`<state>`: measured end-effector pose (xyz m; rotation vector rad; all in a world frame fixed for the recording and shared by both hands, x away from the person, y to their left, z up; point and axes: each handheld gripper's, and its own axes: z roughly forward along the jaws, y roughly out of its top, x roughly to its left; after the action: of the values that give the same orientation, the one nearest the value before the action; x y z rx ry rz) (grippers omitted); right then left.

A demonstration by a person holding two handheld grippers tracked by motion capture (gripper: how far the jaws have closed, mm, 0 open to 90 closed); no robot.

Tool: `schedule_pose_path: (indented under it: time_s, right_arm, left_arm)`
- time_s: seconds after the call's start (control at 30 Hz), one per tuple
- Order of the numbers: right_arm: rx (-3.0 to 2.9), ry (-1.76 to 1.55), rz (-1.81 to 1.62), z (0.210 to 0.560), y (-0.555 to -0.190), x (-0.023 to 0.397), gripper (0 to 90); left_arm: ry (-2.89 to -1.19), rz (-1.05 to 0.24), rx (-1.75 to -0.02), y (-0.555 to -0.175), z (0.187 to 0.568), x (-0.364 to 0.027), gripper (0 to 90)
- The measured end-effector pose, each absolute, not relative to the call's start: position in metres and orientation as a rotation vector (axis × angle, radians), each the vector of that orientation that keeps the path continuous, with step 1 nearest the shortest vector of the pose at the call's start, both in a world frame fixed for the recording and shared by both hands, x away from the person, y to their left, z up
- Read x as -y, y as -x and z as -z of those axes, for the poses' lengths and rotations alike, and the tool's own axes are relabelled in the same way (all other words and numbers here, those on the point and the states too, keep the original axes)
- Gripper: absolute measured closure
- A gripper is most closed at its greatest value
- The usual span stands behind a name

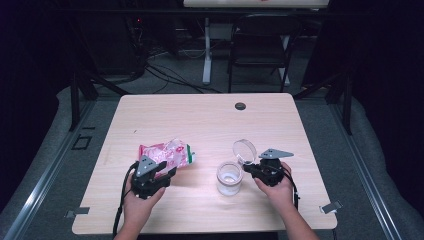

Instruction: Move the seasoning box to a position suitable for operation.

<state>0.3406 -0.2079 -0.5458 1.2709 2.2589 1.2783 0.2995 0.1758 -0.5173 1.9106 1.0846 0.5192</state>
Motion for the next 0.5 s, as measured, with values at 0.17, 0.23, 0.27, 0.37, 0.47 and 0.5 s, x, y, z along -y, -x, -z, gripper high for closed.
schedule_pose_path:
  time_s: [0.17, 0.23, 0.27, 0.37, 0.47, 0.5]
  right_arm:
    - [-2.248, -1.272, -1.294, 0.5452, -0.3420, 0.2072, 80.8]
    - [-2.240, -1.273, -1.300, 0.5451, -0.3421, 0.2072, 79.3]
    - [-2.237, -1.273, -1.303, 0.5451, -0.3419, 0.2073, 78.7]
    - [-2.230, -1.272, -1.305, 0.5445, -0.3410, 0.2080, 76.3]
    - [-2.223, -1.268, -1.310, 0.5439, -0.3395, 0.2089, 73.7]
    - [-2.223, -1.268, -1.310, 0.5439, -0.3395, 0.2089, 73.7]
  left_arm:
    - [-1.902, -0.514, -1.078, -0.2996, 0.5204, -0.1806, 51.7]
    - [-1.905, -0.516, -1.068, -0.2994, 0.5207, -0.1803, 49.5]
    - [-1.910, -0.523, -1.063, -0.2993, 0.5210, -0.1797, 48.8]
    - [-1.932, -0.547, -1.053, -0.2989, 0.5224, -0.1762, 46.8]
    - [-1.952, -0.565, -1.043, -0.2991, 0.5233, -0.1725, 45.4]
    - [-1.952, -0.565, -1.043, -0.2991, 0.5233, -0.1725, 45.0]
